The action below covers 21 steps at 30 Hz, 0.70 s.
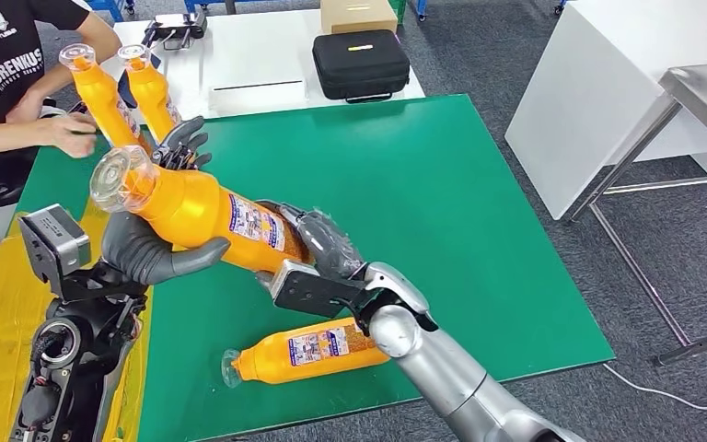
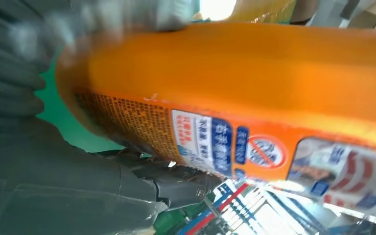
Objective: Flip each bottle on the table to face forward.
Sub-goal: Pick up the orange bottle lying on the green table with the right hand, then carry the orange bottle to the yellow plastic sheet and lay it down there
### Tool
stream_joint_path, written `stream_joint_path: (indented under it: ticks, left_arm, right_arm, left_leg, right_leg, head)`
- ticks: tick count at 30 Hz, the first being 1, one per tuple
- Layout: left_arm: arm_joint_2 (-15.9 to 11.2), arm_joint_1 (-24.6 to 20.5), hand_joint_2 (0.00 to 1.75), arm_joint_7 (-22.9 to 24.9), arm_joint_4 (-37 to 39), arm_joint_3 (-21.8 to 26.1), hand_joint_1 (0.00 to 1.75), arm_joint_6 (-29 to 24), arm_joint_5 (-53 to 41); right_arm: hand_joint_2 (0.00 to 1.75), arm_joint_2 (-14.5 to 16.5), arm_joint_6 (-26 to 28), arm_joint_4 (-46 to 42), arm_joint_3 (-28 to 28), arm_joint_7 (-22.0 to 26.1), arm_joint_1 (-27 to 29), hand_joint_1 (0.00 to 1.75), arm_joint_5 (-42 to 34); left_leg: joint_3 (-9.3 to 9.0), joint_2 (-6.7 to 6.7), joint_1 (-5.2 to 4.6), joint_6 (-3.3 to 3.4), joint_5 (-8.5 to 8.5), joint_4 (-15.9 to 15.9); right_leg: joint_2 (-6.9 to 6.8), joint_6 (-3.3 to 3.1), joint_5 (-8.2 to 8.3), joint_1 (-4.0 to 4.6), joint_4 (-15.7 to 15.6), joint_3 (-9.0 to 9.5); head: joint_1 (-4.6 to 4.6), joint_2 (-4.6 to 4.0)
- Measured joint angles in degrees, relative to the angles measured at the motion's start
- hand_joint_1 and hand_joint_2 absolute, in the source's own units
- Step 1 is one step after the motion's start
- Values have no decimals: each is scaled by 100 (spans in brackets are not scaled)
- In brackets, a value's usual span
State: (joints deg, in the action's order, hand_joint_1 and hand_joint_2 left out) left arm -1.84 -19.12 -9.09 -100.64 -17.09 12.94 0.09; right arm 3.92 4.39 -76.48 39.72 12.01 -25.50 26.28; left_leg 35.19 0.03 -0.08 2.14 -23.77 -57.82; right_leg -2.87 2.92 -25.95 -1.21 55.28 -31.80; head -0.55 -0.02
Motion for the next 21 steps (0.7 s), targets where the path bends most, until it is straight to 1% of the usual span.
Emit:
stream_joint_path:
  ticks: [6, 15, 16, 19, 20, 21]
  left_arm:
    - [-8, 2, 175, -54, 10, -1, 0, 26, 102]
    - [-19, 10, 175, -77, 15, -33, 0, 32, 155]
    - [-22, 10, 175, -84, 15, -39, 20, 32, 166]
    - [-28, 12, 175, -96, 17, -50, 150, 28, 195]
    - [-28, 14, 175, -99, 18, -55, 174, 21, 211]
    - [-28, 17, 175, -103, 19, -61, 175, 4, 234]
  right_arm:
    - [175, 27, -264, 210, 260, 111, -281, 175, -96]
    - [175, 27, -397, 343, 309, 241, -393, 175, -150]
    - [175, 27, -398, 345, 309, 250, -395, 175, -137]
    - [175, 27, -392, 346, 305, 258, -399, 175, -98]
    - [175, 27, -388, 346, 301, 258, -399, 175, -85]
    - [175, 27, -381, 345, 296, 256, -399, 175, -72]
  left_leg:
    - [0, -3, -1, 0, 0, 0]
    - [0, -2, 0, 0, 0, 0]
    - [0, -2, 0, 0, 0, 0]
    - [-1, -2, 0, 0, 0, 0]
    - [-1, -2, 0, 0, 0, 0]
    - [-1, -1, 0, 0, 0, 0]
  right_leg:
    - [-2, 0, 0, -1, 0, 1]
    - [-1, 0, 0, 0, 0, 0]
    - [-1, 0, 0, 0, 0, 0]
    - [-1, 0, 0, 0, 0, -1]
    - [-1, 0, 0, 0, 0, -1]
    - [-1, 0, 0, 0, 0, -1]
  head:
    - [1, 0]
    - [-1, 0]
    - [-1, 0]
    - [0, 0]
    - [0, 0]
    - [0, 0]
